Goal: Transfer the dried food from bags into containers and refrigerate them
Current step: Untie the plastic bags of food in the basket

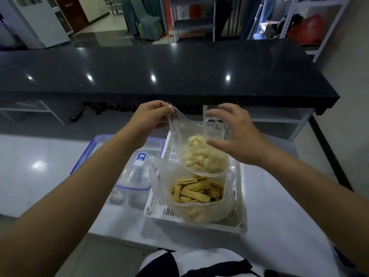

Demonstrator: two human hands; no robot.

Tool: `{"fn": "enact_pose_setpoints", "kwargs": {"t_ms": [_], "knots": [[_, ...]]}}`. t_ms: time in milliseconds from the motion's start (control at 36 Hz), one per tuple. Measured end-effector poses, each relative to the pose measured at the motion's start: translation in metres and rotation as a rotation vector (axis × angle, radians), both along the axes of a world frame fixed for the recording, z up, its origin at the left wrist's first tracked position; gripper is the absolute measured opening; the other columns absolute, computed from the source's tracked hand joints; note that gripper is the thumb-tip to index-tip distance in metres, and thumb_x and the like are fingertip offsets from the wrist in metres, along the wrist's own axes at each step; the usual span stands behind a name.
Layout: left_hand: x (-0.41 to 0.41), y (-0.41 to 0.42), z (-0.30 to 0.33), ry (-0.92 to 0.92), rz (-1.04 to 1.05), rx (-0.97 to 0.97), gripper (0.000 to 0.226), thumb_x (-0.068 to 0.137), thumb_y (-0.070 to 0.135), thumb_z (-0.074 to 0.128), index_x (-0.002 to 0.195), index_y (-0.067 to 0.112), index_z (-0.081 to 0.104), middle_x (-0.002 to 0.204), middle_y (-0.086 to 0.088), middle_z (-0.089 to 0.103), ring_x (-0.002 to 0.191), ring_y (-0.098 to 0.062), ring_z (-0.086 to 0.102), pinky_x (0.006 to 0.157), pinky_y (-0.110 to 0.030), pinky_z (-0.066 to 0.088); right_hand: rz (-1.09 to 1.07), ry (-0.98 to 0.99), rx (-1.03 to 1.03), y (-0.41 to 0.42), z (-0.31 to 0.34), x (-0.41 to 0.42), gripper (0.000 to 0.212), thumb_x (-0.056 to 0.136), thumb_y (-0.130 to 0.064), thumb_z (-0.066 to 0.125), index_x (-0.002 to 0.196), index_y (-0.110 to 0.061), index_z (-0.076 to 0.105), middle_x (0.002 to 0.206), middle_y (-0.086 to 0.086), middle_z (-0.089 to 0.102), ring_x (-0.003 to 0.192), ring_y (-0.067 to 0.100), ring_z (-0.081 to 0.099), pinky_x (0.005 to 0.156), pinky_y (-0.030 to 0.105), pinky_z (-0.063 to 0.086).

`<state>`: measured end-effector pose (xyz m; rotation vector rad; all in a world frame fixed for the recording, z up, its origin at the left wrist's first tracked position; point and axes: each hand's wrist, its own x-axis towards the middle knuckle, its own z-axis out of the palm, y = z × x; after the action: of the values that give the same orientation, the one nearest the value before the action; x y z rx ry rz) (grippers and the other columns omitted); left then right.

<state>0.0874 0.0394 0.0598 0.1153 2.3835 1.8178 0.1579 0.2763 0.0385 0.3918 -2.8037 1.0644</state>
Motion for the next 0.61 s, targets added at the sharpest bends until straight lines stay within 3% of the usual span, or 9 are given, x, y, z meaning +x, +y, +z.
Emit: {"fn": "enact_pose_setpoints", "kwargs": {"t_ms": [83,139,222,333,417,528,611], "knots": [[0.001,0.001,0.006,-0.010,-0.020,-0.014,0.010,0.096,0.008,0.060,0.090,0.009,0.069,0.091,-0.013,0.071,0.090,-0.027,0.068,0.099,-0.047,0.052,-0.024,-0.005,-0.015,-0.006,0.005,-0.021,0.017,0.090,-0.033,0.071,0.103,-0.023,0.068,0.134,-0.002,0.053,0.134,0.021,0.038,0.111,0.047,0.035],[0.001,0.001,0.010,-0.030,-0.033,0.011,0.009,0.097,0.009,0.060,0.098,0.007,0.068,0.094,-0.015,0.069,0.090,-0.027,0.068,0.100,-0.048,0.051,-0.049,0.013,-0.081,-0.008,0.009,-0.031,0.019,0.090,-0.030,0.072,0.085,-0.012,0.067,0.114,0.001,0.063,0.117,0.022,0.053,0.099,0.046,0.046],[0.000,-0.001,0.015,-0.085,-0.044,0.133,0.010,0.099,0.011,0.059,0.104,0.009,0.067,0.086,-0.007,0.068,0.081,-0.020,0.070,0.098,-0.041,0.053,-0.133,0.132,-0.181,-0.003,0.020,-0.042,0.025,0.088,-0.029,0.075,0.075,-0.010,0.065,0.093,0.007,0.067,0.088,0.022,0.062,0.077,0.039,0.052],[-0.002,0.001,0.028,-0.135,-0.017,0.310,0.011,0.099,0.014,0.058,0.101,0.012,0.069,0.079,-0.001,0.063,0.073,-0.014,0.067,0.084,-0.030,0.057,-0.164,0.292,-0.118,0.011,0.042,-0.052,0.024,0.087,-0.030,0.076,0.073,-0.015,0.063,0.096,0.000,0.057,0.089,0.019,0.057,0.078,0.030,0.048],[-0.002,0.002,0.038,-0.183,-0.022,0.451,0.010,0.099,0.013,0.059,0.101,0.013,0.069,0.082,-0.001,0.067,0.073,-0.012,0.069,0.076,-0.029,0.062,-0.060,0.006,-0.246,0.020,0.061,-0.057,0.023,0.085,-0.031,0.078,0.070,-0.020,0.065,0.088,-0.003,0.065,0.085,0.006,0.061,0.078,0.027,0.048],[0.000,0.004,0.047,-0.259,-0.047,0.620,0.019,0.099,0.011,0.055,0.115,0.008,0.065,0.091,-0.006,0.068,0.084,-0.018,0.069,0.089,-0.034,0.059,0.002,-0.579,-0.615,0.044,0.082,-0.065,0.017,0.078,-0.032,0.078,0.087,-0.019,0.073,0.099,0.005,0.072,0.112,0.023,0.062,0.102,0.046,0.046],[0.000,0.005,0.050,-0.300,-0.041,0.702,0.021,0.097,0.012,0.055,0.116,0.006,0.064,0.095,-0.010,0.067,0.087,-0.022,0.069,0.089,-0.035,0.059,-0.041,-0.681,-0.739,0.052,0.088,-0.072,0.023,0.075,-0.031,0.076,0.092,-0.018,0.067,0.097,0.005,0.068,0.107,0.025,0.062,0.103,0.049,0.045]]}}
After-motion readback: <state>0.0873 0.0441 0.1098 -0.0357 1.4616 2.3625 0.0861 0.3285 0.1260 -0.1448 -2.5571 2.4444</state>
